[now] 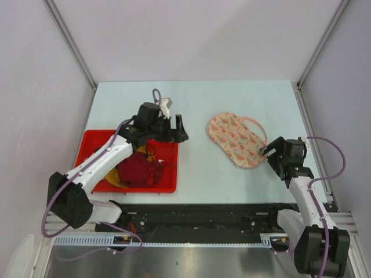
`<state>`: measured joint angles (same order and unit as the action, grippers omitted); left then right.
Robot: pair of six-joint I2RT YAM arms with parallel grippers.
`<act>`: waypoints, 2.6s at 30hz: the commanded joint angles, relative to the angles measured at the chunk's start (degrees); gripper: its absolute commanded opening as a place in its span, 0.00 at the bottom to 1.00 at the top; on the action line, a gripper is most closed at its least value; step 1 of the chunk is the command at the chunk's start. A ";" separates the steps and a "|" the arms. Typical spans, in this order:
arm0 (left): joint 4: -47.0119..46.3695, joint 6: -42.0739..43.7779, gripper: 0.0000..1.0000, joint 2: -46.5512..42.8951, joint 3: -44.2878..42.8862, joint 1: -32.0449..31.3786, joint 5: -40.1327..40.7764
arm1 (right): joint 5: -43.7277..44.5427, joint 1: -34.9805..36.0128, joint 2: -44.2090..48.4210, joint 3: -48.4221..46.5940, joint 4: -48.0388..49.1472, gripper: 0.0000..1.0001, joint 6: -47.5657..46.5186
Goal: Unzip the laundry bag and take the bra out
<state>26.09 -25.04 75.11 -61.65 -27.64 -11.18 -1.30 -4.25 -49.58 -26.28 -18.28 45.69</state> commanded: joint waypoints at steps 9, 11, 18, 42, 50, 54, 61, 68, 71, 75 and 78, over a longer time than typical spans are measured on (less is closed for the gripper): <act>-7.71 -10.99 1.00 11.98 -7.71 -16.57 -7.71 | -14.43 -2.78 -12.37 0.71 15.20 0.54 -0.43; -11.21 -14.32 1.00 13.12 -6.48 -17.01 -8.07 | -15.13 -2.34 -12.82 0.71 16.61 0.27 0.18; -19.04 -22.33 1.00 19.72 -4.37 -17.01 -12.18 | -21.54 -3.48 -9.57 0.71 17.41 0.00 5.98; -40.41 -42.20 0.98 39.76 -11.65 -17.01 -8.60 | -33.50 -9.90 -7.37 1.23 17.23 0.00 13.72; -37.78 -40.79 0.30 42.83 -18.32 -16.40 -5.26 | -38.23 -11.04 -9.39 1.23 17.67 0.00 12.85; -32.18 -39.13 0.00 40.83 -20.53 -15.17 -4.99 | -40.80 -11.39 -9.39 0.80 17.58 0.04 10.04; -15.12 -33.16 0.00 32.83 -26.41 -15.69 8.95 | -25.63 -11.13 0.44 -9.56 -3.06 0.64 -2.97; -5.53 -35.78 0.00 30.36 -31.33 -18.94 19.94 | -15.59 5.45 7.22 -18.27 -5.63 0.50 -8.07; -0.43 -38.42 0.01 30.62 -34.40 -20.70 24.00 | -6.72 18.78 5.64 -20.65 -6.76 0.49 -8.43; 1.25 -38.68 0.00 30.53 -35.82 -22.11 26.38 | 0.06 29.46 1.69 -21.09 -5.98 0.50 -6.50; 2.04 -38.51 0.00 30.71 -36.53 -22.46 26.74 | 4.45 34.74 -2.18 -21.09 -4.22 0.52 -6.32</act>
<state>25.89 -62.11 108.20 -94.72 -49.60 11.38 -6.83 25.67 -48.47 -46.00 -22.92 39.38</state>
